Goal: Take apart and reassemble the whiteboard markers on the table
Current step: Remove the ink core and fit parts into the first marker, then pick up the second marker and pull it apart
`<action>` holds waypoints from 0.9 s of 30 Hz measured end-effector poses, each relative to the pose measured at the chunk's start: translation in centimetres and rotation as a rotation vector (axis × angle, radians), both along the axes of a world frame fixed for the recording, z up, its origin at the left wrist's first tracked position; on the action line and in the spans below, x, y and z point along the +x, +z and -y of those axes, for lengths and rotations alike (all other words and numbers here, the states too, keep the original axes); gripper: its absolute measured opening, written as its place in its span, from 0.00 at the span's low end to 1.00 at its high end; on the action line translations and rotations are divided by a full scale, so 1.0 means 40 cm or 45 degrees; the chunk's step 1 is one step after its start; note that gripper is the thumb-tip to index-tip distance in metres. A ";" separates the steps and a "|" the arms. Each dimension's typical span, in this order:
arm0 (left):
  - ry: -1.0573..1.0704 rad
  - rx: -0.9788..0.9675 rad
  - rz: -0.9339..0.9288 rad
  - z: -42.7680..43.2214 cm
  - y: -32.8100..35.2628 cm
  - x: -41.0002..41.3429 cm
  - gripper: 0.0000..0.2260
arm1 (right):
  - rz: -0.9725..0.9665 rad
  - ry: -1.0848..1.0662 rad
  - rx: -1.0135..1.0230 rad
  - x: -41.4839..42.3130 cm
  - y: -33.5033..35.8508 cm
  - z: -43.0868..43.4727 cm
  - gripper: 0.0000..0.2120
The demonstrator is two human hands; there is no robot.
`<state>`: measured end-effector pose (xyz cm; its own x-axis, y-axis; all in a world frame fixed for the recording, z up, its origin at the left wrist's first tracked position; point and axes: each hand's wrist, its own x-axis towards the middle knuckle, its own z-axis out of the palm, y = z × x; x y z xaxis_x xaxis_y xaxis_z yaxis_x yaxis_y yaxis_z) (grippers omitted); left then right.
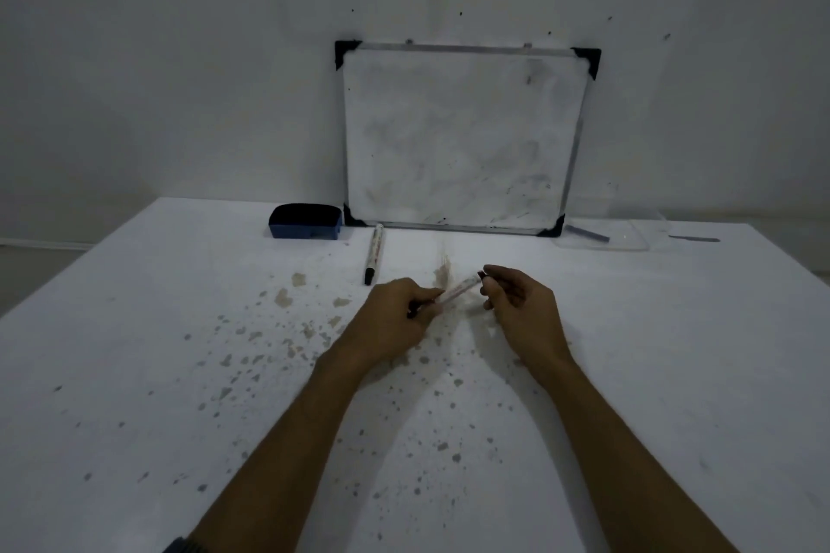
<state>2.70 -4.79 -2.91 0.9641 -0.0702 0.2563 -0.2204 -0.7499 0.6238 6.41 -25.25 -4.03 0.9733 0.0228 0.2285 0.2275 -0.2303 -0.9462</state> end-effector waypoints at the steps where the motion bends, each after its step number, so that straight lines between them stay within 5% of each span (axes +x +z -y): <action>1: 0.088 -0.030 0.048 0.000 0.002 0.002 0.15 | 0.036 -0.070 -0.085 0.001 -0.005 -0.005 0.12; 5: 0.476 -0.104 0.183 0.000 0.017 0.059 0.13 | 0.196 -0.177 -0.476 0.002 -0.023 -0.022 0.09; 11: 0.721 0.062 0.076 0.013 0.000 0.193 0.10 | 0.409 -0.250 -0.956 0.003 -0.073 -0.040 0.13; 20: 0.769 0.382 0.048 0.054 -0.013 0.258 0.06 | 0.397 -0.278 -0.949 0.008 -0.075 -0.040 0.14; 27: 0.753 0.181 0.051 0.053 -0.033 0.257 0.10 | 0.362 -0.256 -0.951 0.007 -0.071 -0.040 0.15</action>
